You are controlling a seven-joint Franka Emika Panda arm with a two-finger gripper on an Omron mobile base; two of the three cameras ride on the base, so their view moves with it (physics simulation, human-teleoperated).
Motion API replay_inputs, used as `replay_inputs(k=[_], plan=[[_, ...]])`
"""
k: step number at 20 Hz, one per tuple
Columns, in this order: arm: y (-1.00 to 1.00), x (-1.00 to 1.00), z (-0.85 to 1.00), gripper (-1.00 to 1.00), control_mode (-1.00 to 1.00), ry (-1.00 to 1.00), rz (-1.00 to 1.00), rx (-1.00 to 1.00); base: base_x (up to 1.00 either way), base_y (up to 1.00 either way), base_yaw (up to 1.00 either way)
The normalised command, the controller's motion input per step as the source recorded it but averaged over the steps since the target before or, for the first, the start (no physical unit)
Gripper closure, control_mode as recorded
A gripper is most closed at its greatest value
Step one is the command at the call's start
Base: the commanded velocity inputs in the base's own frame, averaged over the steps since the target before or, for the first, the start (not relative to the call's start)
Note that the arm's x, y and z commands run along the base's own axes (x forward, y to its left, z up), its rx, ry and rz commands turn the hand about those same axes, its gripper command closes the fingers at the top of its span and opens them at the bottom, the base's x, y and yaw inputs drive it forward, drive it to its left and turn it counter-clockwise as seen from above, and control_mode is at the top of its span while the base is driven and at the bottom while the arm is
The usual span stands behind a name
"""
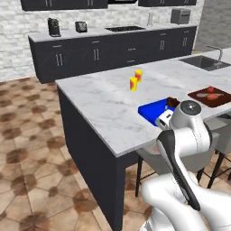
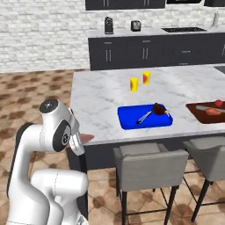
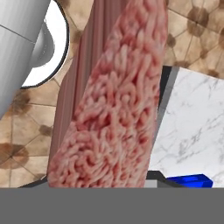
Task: Gather the sweet potato and bell pepper from the fridge and place them on a tray on the dining counter. Then gather the steaks from the fridge and place them on the other tray.
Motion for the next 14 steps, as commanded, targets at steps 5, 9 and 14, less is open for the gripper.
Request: replay_inputs(k=[5, 9, 14], plan=[[0.0, 0.0, 0.0, 1.0, 1.0, 0.0, 0.0, 0.0, 0.29, 0.27, -0.12], [0.0, 0.0, 0.0, 1.0, 1.0, 0.0, 0.0, 0.0, 0.23, 0.28, -0.12], [0.0, 0.0, 0.0, 1.0, 1.0, 0.0, 0.0, 0.0, 0.26, 0.33, -0.12]])
